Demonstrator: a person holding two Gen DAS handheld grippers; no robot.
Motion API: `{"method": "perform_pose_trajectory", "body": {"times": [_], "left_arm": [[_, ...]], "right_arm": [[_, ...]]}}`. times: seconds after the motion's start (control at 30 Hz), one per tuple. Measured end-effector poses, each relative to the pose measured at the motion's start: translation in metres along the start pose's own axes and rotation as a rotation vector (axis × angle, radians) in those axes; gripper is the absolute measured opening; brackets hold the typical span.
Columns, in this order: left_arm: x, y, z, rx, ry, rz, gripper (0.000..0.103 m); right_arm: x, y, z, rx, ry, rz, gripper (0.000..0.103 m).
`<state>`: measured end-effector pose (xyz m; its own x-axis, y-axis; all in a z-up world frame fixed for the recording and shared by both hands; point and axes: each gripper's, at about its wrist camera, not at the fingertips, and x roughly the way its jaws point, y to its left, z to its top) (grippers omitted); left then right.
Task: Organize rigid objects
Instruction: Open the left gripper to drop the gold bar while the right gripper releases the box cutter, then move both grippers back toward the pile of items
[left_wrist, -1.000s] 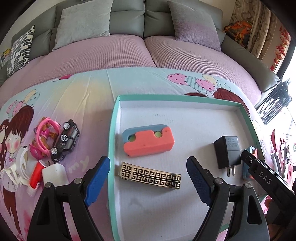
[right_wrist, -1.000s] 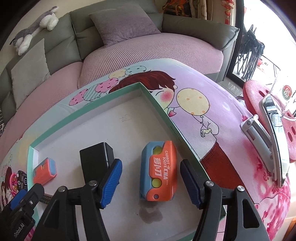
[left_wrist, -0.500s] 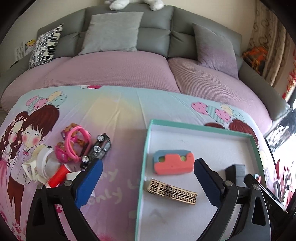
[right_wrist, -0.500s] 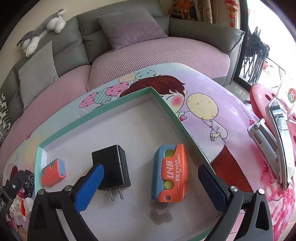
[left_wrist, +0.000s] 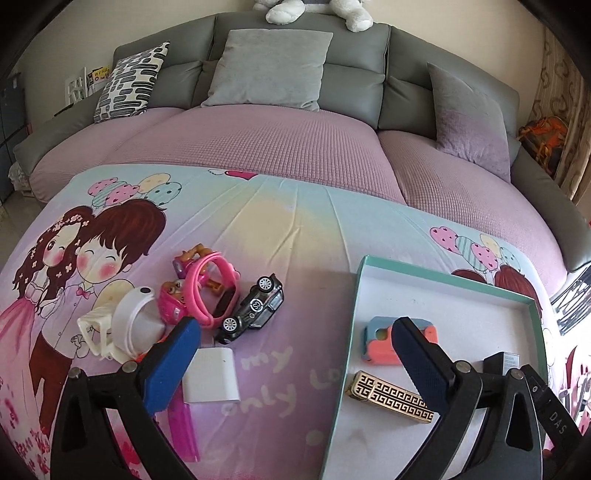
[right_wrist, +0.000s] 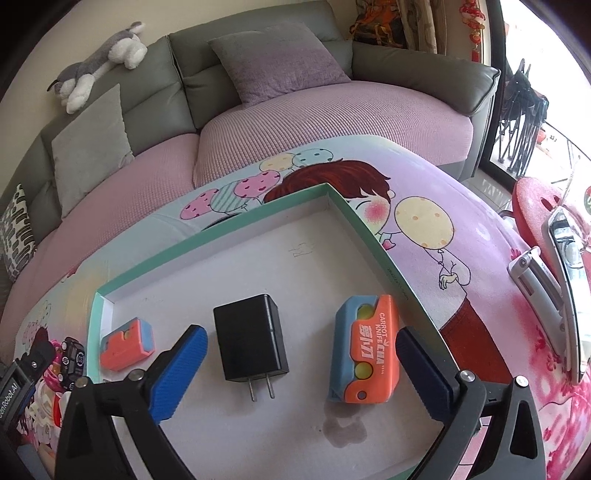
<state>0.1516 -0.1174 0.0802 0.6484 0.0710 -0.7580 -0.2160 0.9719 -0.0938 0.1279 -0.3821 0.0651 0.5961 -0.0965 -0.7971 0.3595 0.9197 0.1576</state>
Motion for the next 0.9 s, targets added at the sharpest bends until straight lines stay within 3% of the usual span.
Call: {"method": "perform_pose_trajectory", "body": {"times": [0.63,0.9], "left_arm": [[-0.024,0.069,0.005,-0.138,-0.072,0.130,0.103],[-0.028,0.099,0.001,-0.192,-0.067,0.160,0.103]], "right_arm": [[-0.008,0.078,-0.014,-0.196,-0.032,0.139,0.103],[-0.009,0.114,-0.027,-0.286,-0.031,0.184,0.103]]}}
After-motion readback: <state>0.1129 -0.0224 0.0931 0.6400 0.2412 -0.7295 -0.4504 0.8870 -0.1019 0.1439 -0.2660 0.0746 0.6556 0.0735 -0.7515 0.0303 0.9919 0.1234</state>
